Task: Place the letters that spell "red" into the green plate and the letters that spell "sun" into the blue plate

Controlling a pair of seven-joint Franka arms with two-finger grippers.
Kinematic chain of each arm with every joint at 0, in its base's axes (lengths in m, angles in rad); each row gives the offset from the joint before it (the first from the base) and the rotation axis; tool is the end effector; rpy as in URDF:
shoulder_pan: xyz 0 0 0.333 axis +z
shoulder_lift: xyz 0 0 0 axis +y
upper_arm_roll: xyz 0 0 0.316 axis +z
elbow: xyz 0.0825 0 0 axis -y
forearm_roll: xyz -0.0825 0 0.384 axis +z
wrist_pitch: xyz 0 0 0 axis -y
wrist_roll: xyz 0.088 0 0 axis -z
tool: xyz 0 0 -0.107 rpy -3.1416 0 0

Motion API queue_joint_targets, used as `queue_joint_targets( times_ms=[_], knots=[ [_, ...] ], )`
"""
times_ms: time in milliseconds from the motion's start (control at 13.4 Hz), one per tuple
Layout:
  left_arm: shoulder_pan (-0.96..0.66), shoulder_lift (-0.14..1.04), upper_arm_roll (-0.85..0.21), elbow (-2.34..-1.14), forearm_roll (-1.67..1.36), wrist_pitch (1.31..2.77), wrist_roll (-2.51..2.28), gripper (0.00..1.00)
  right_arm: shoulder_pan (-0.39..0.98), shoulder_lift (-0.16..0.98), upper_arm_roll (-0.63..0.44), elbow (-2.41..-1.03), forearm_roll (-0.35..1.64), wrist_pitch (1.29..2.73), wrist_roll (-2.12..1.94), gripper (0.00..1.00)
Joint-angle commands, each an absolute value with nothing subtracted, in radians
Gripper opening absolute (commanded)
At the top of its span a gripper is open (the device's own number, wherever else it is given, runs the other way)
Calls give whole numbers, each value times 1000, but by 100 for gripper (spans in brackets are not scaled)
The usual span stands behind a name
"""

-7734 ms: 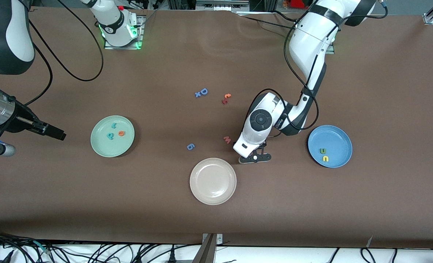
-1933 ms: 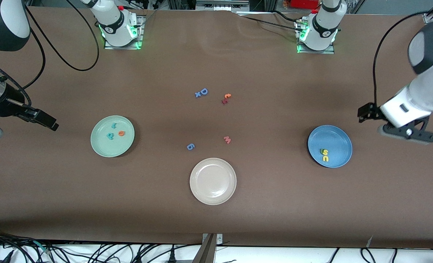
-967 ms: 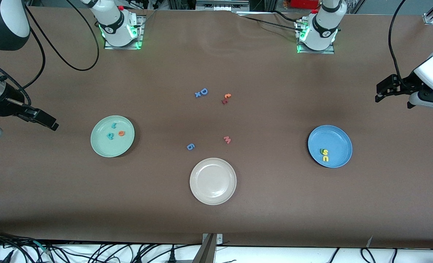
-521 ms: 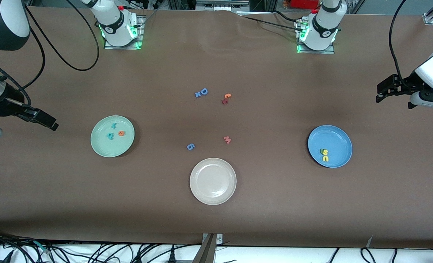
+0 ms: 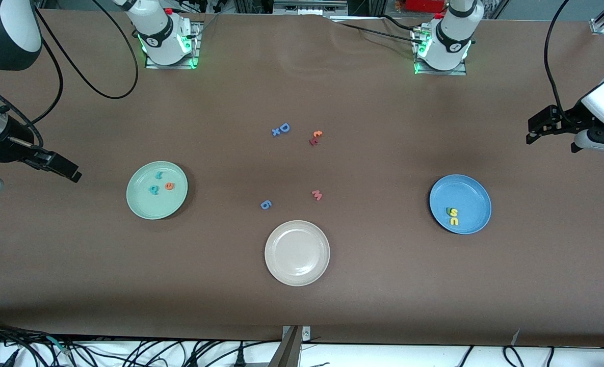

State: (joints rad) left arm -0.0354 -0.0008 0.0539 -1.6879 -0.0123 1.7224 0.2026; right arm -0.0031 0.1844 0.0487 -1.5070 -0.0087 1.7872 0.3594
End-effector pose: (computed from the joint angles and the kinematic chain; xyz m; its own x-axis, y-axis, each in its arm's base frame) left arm 0.5649 0.0093 0.5826 0.9827 -0.1812 0.0370 -0.1815 -0.9834 0.0049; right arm 0.6275 0.0253 0.5662 0.9469 -0.3087 0.0896 -0.3068 -0.9512 -0.0340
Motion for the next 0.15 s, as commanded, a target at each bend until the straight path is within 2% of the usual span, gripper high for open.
queue_joint_targets(
  times_ms=[0,74],
  knots=[
    [-26,23,57,-1647,-6,1694,224,100,-9,156,55,-1531,-15,1793,364,100],
    [-28,23,55,-1647,-5,1694,224,100,-9,156,55,-1531,-14,1793,364,100]
  ],
)
